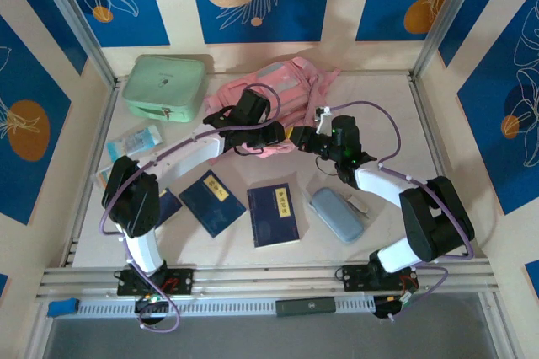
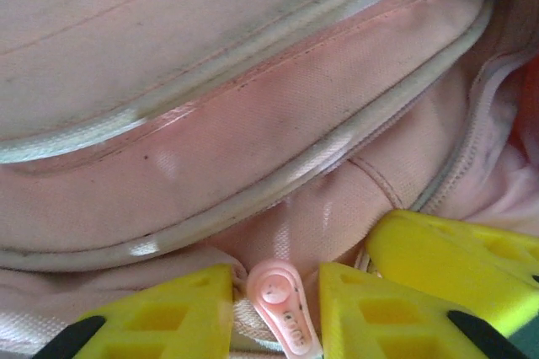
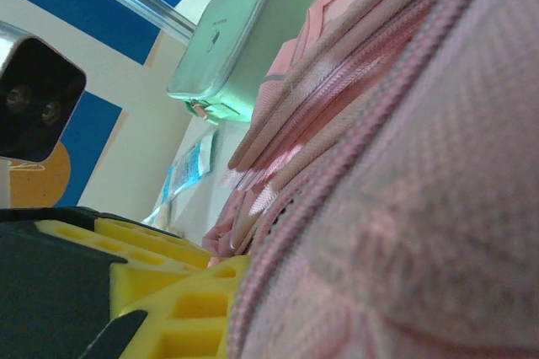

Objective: Pack the student bag
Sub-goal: Unzip the student bag at the center of the table.

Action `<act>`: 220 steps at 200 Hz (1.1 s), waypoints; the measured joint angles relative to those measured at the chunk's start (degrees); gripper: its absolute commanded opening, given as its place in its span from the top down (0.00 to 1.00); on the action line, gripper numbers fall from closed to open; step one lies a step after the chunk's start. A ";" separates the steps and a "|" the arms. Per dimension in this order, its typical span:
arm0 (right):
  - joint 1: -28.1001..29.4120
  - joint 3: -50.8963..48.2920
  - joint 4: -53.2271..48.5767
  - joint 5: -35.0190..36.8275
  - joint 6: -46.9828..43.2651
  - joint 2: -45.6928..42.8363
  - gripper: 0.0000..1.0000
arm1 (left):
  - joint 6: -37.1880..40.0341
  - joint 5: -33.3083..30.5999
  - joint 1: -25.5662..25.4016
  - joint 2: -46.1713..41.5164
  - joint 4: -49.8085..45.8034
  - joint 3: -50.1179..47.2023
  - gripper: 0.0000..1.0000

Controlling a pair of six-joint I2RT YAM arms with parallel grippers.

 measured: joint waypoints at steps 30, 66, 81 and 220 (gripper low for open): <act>0.00 0.11 0.00 0.35 -0.33 0.00 1.00 | -0.74 -0.35 0.00 0.15 0.09 0.33 0.85; -0.02 0.11 -0.55 0.35 -1.09 -0.02 1.00 | -0.50 -1.38 -0.07 0.11 0.74 0.31 0.97; -0.13 0.11 -0.79 0.33 -1.27 -0.13 1.00 | -0.44 -2.25 -0.09 -0.48 1.53 -0.26 1.00; -5.57 -0.15 -7.45 -3.80 2.84 -8.20 1.00 | -0.17 -12.87 7.74 -9.97 5.18 -15.34 1.00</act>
